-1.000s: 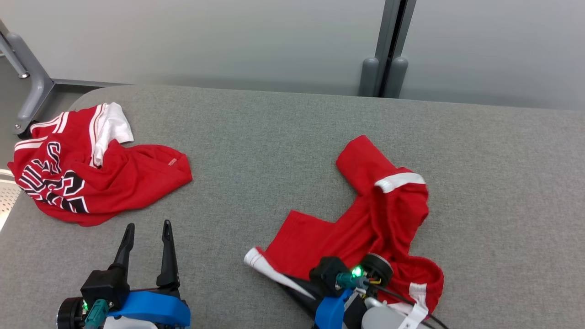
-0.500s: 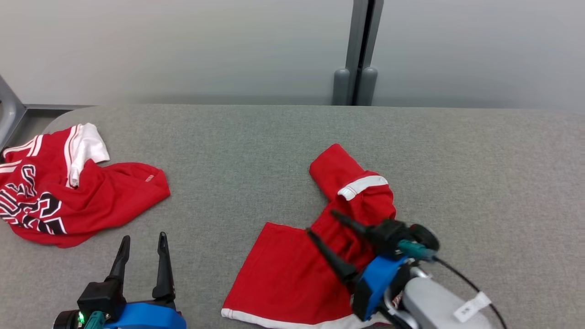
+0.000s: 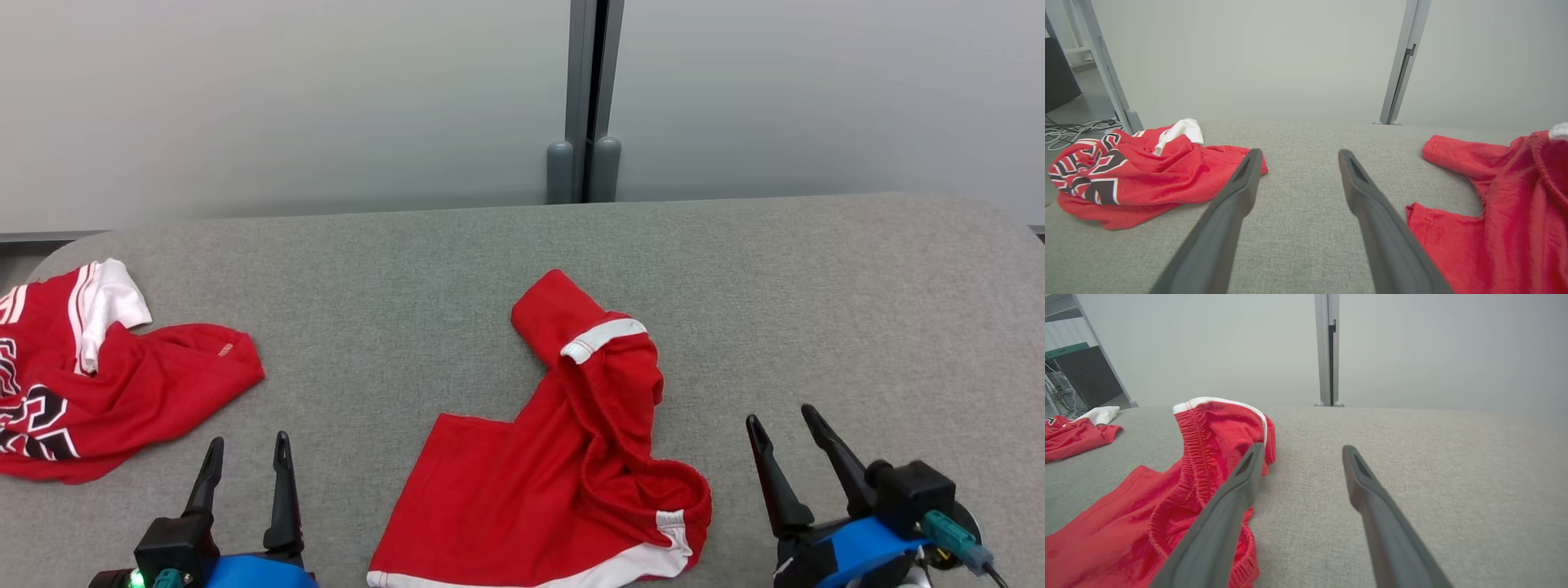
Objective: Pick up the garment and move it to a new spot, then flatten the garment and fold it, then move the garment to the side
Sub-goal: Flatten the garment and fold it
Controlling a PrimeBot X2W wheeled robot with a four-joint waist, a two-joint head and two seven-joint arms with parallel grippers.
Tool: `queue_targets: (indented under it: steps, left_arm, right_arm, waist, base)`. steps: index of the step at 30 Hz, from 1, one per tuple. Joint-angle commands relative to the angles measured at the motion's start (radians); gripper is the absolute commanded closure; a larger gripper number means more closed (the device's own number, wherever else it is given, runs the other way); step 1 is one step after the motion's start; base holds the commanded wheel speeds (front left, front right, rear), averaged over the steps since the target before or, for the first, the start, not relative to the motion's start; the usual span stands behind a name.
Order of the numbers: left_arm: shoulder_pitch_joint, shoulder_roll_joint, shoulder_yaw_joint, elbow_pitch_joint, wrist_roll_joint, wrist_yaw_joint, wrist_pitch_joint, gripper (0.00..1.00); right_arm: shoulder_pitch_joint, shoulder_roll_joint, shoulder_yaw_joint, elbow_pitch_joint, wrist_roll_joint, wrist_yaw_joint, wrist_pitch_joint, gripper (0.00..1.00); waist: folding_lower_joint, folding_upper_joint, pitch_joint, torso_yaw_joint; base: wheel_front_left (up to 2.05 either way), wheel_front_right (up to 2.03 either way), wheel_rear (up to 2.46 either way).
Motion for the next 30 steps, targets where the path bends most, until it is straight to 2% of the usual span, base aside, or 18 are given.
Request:
queue_targets:
  steps: [1, 6, 16, 24, 30]
  left_arm:
    - [0.006, 0.004, 0.007, 0.003, 0.005, -0.004, -0.003, 0.00]
    - [0.011, 0.009, 0.006, 0.018, 0.016, -0.009, -0.003, 0.00]
    - [0.007, 0.019, 0.013, 0.063, 0.024, -0.012, -0.003, 0.00]
    - [0.012, 0.018, 0.011, 0.066, 0.026, -0.014, -0.003, 0.00]
    - [0.028, 0.026, -0.030, 0.087, 0.026, -0.024, -0.003, 0.00]
  right_arm:
    - [0.033, 0.015, -0.017, -0.012, -0.011, 0.000, -0.003, 0.00]
    - [0.110, 0.060, -0.081, -0.061, -0.056, 0.000, -0.004, 0.00]
    - [0.161, 0.096, -0.104, -0.083, -0.083, 0.000, -0.004, 0.00]
    - [0.148, 0.099, -0.088, -0.072, -0.093, 0.000, -0.004, 0.00]
    - [0.121, 0.063, 0.009, -0.050, -0.094, 0.000, -0.004, 0.00]
  waist:
    - [0.0000, 0.0000, -0.004, -0.005]
    - [0.0000, 0.0000, -0.009, -0.016]
    - [0.0000, 0.0000, -0.015, -0.015]
    - [0.0000, 0.0000, -0.018, -0.006]
    - [0.0000, 0.0000, -0.032, -0.003]
  base:
    - [0.00, 0.00, 0.00]
    - [0.00, 0.00, 0.00]
    - [0.00, 0.00, 0.00]
    - [0.00, 0.00, 0.00]
    - [0.00, 0.00, 0.00]
